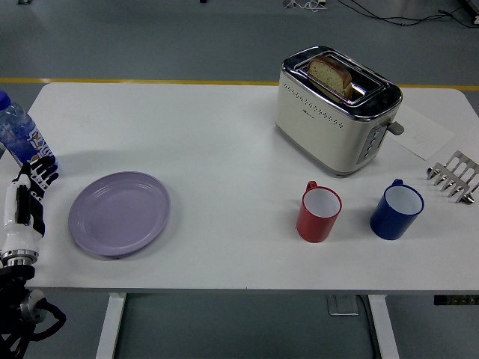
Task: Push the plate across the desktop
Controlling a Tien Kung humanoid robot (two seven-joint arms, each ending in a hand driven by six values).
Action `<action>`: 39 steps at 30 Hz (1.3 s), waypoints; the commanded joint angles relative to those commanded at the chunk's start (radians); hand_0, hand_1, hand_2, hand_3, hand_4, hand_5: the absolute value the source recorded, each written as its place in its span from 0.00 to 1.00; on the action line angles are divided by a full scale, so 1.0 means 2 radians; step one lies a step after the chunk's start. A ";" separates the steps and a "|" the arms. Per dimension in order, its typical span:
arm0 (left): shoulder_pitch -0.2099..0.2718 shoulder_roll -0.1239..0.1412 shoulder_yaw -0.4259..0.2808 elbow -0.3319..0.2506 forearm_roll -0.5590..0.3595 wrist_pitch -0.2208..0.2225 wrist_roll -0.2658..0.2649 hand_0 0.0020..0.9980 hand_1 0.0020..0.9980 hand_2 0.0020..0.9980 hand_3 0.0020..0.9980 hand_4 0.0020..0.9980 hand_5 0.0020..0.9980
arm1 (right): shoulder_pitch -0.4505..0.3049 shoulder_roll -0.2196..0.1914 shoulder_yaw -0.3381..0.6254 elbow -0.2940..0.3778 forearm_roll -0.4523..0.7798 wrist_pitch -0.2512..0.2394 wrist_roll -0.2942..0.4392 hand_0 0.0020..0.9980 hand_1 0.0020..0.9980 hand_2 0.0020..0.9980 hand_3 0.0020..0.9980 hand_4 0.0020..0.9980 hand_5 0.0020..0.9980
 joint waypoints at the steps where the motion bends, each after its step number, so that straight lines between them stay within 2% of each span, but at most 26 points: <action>1: -0.001 -0.001 0.001 0.002 0.000 0.000 0.000 0.78 0.79 0.78 0.70 0.43 1.00 | 0.000 0.000 0.000 0.000 -0.001 0.000 0.000 0.61 0.52 0.58 0.58 0.37 0.27; 9: -0.011 -0.003 0.020 0.025 0.004 -0.002 0.000 0.78 0.79 0.78 0.71 0.44 1.00 | 0.001 0.003 0.001 0.000 -0.006 0.001 -0.001 0.61 0.52 0.58 0.58 0.36 0.27; 19: -0.014 -0.007 0.026 0.032 -0.005 -0.004 0.000 0.78 0.79 0.78 0.71 0.44 1.00 | 0.003 0.003 0.001 0.000 -0.008 0.002 -0.001 0.61 0.52 0.58 0.58 0.36 0.27; 30: -0.026 -0.029 0.027 0.046 -0.015 -0.003 0.000 0.78 0.79 0.78 0.71 0.45 1.00 | 0.003 0.003 -0.001 0.000 -0.009 0.002 0.000 0.61 0.52 0.58 0.58 0.36 0.27; 35: -0.037 -0.043 0.025 0.045 -0.015 -0.001 0.000 0.78 0.79 0.78 0.71 0.45 1.00 | 0.004 0.003 -0.002 0.000 -0.009 0.003 0.001 0.61 0.52 0.58 0.58 0.36 0.27; 39: -0.041 -0.049 0.033 0.044 -0.017 -0.002 0.000 0.78 0.79 0.78 0.71 0.46 1.00 | 0.004 0.003 -0.003 0.000 -0.009 0.003 0.001 0.61 0.52 0.58 0.58 0.36 0.27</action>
